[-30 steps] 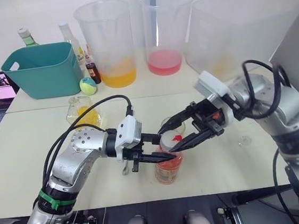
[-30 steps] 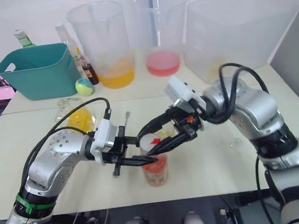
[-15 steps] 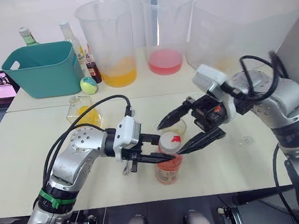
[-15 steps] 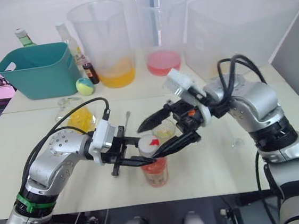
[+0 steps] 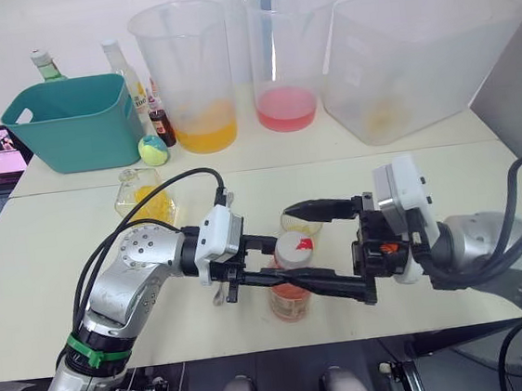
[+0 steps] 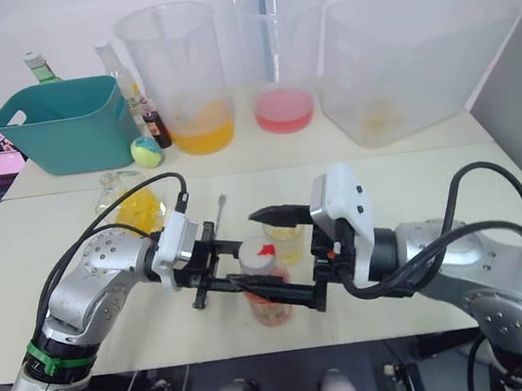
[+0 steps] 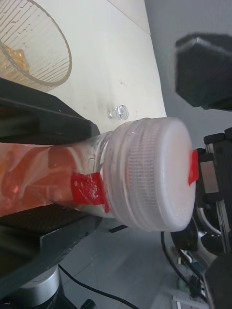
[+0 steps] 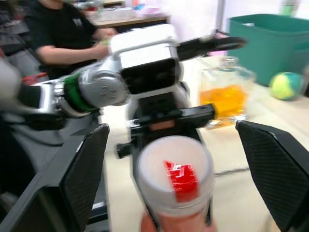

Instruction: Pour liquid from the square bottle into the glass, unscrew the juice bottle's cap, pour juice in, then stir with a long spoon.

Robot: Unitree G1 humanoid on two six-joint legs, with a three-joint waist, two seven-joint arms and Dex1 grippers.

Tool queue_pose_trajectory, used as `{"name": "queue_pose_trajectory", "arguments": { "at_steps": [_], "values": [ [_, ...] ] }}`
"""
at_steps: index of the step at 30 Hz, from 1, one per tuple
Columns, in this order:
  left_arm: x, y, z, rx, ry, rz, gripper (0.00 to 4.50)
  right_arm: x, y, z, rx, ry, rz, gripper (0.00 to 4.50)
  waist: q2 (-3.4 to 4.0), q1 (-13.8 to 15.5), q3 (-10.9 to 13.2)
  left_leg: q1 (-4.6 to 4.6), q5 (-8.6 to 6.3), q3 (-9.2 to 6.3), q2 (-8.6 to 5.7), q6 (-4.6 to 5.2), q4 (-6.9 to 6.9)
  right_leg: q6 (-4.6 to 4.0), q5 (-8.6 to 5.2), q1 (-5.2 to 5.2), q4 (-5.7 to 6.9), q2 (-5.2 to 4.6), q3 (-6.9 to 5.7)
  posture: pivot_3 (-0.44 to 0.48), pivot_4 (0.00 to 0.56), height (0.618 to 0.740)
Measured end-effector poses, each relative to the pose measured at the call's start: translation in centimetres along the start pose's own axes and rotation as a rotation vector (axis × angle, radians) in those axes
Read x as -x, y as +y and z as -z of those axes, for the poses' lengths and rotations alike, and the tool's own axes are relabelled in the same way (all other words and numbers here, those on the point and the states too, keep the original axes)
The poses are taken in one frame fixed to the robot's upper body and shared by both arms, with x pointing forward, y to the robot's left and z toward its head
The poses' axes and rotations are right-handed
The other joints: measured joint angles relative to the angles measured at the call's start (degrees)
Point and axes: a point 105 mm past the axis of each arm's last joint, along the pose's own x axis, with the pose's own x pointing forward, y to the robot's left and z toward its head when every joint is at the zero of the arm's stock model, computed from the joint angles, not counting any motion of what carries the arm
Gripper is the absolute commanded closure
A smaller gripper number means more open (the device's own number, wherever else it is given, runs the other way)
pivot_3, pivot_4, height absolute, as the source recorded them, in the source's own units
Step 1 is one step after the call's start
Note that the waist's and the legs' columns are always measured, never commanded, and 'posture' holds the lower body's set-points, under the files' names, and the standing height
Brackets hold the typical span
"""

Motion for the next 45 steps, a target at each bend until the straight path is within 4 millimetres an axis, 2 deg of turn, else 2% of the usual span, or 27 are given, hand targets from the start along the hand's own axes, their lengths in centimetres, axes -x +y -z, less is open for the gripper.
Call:
{"name": "queue_pose_trajectory", "arguments": {
  "at_steps": [7, 9, 16, 25, 32, 38, 41, 45],
  "values": [
    [0.0, 0.0, 0.0, 0.001, -0.002, 0.003, 3.3, -0.4, 0.1, 0.4, -0.024, 0.012, 0.056, 0.05, 0.0, -0.04, 0.0, 0.0, 0.0, 0.0, 0.0, 0.0, 0.0, 0.0, 0.0, 0.01, -0.01, 0.0, 0.0, 0.0, 0.15, 0.738],
    [-0.1, 0.0, 0.0, 0.002, -0.003, 0.004, 3.3, -0.4, 0.0, 0.4, -0.017, 0.02, 0.071, 0.56, 0.0, -0.04, 0.0, 0.0, 0.0, 0.0, 0.0, 0.0, 0.0, 0.0, 0.0, 0.02, -0.02, 0.0, 0.0, 0.0, 0.15, 0.738],
    [0.0, 0.2, 0.1, 0.005, -0.002, 0.001, 3.3, -0.8, 0.5, 0.3, -0.009, 0.031, 0.034, 2.82, 0.0, -0.05, 0.0, 0.01, 0.0, 0.0, 0.0, 0.0, 0.0, 0.0, 0.0, 0.02, -0.02, 0.01, 0.0, 0.0, 0.15, 0.738],
    [0.1, 0.4, 0.1, 0.011, 0.001, -0.006, 3.3, -1.1, 0.1, 0.3, -0.001, 0.042, -0.015, 2.83, 0.0, -0.07, 0.0, 0.01, 0.0, 0.01, 0.01, 0.01, 0.0, 0.0, 0.0, 0.02, -0.04, 0.03, -0.01, 0.0, 0.15, 0.738],
    [-0.2, 0.3, 0.1, 0.015, 0.009, 0.007, 3.3, -0.9, -1.2, 0.8, 0.047, 0.05, -0.317, 2.83, 0.01, -0.2, 0.0, 0.31, -0.01, 0.09, 0.07, 0.03, -0.04, 0.02, -0.02, 0.3, -0.09, 0.07, 0.0, 0.0, 0.15, 0.738],
    [-0.3, -0.2, -0.1, 0.0, 0.012, 0.025, 3.3, -1.9, -2.1, -0.1, 0.109, 0.156, -0.752, 2.83, 0.01, -0.35, 0.0, 0.25, -0.01, 0.06, 0.1, 0.02, -0.05, 0.01, -0.01, 0.21, -0.08, 0.11, -0.03, 0.0, 0.15, 0.738],
    [-0.3, -0.4, -0.2, -0.003, 0.011, 0.028, 3.3, -2.3, -2.2, -0.2, 0.104, 0.177, -0.876, 2.83, 0.01, -0.18, -0.01, 0.17, -0.04, 0.03, 0.07, 0.04, -0.05, 0.0, 0.0, 0.11, -0.08, 0.05, -0.02, 0.0, 0.15, 0.738],
    [-0.1, -0.5, -0.2, -0.004, 0.016, 0.015, 3.3, -2.7, -2.5, 0.0, 0.11, 0.19, -0.913, 2.83, 0.01, -0.19, -0.01, 0.13, -0.08, 0.02, 0.05, 0.05, -0.05, 0.0, 0.0, 0.04, -0.1, 0.01, -0.02, 0.0, 0.15, 0.738]
  ]
}}
